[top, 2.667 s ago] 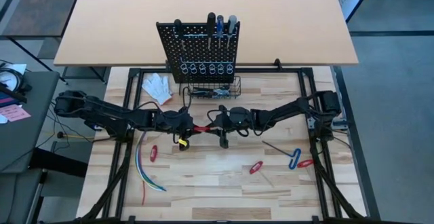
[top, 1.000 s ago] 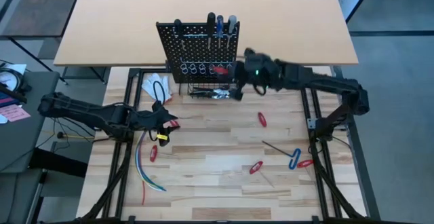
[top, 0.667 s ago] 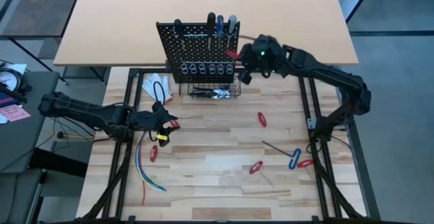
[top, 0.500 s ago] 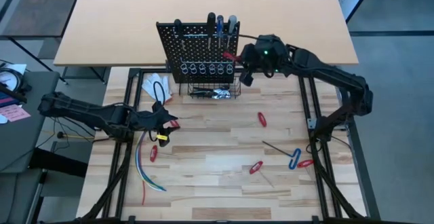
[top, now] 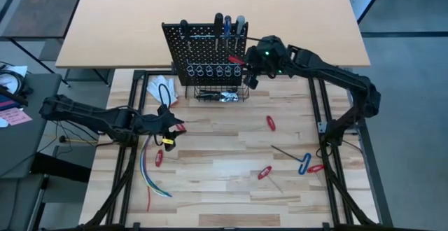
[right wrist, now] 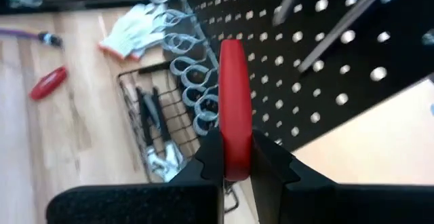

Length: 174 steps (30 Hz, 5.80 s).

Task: Hang tools onto peg board
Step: Hang the red allen wrench on the black pegboard

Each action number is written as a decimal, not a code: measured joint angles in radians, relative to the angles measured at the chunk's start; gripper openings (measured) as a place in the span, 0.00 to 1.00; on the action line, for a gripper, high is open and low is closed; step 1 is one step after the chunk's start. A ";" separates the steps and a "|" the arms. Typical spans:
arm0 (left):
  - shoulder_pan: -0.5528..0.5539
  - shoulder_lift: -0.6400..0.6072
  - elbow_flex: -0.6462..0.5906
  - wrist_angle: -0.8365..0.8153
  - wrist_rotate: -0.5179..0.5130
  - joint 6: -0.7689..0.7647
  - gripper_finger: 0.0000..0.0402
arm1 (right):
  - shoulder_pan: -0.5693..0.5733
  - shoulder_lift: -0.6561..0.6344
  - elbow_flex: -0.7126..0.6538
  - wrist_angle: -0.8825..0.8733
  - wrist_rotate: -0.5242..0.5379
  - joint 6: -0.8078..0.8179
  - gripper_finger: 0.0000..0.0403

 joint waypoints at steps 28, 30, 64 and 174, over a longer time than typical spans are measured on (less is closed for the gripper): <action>0.000 0.000 0.000 -0.002 0.000 0.008 0.47 | 0.076 -0.053 -0.001 -0.357 -0.012 0.027 0.53; 0.000 0.000 0.000 -0.002 0.001 0.010 0.47 | 0.110 -0.061 -0.030 -0.419 -0.045 0.069 0.54; 0.000 0.000 0.000 0.085 -0.016 0.150 0.47 | 0.349 -0.182 -1.121 0.377 0.130 0.776 0.49; 0.019 0.336 0.000 0.931 0.255 0.226 0.11 | 0.818 0.308 -0.223 0.653 0.947 -0.276 0.39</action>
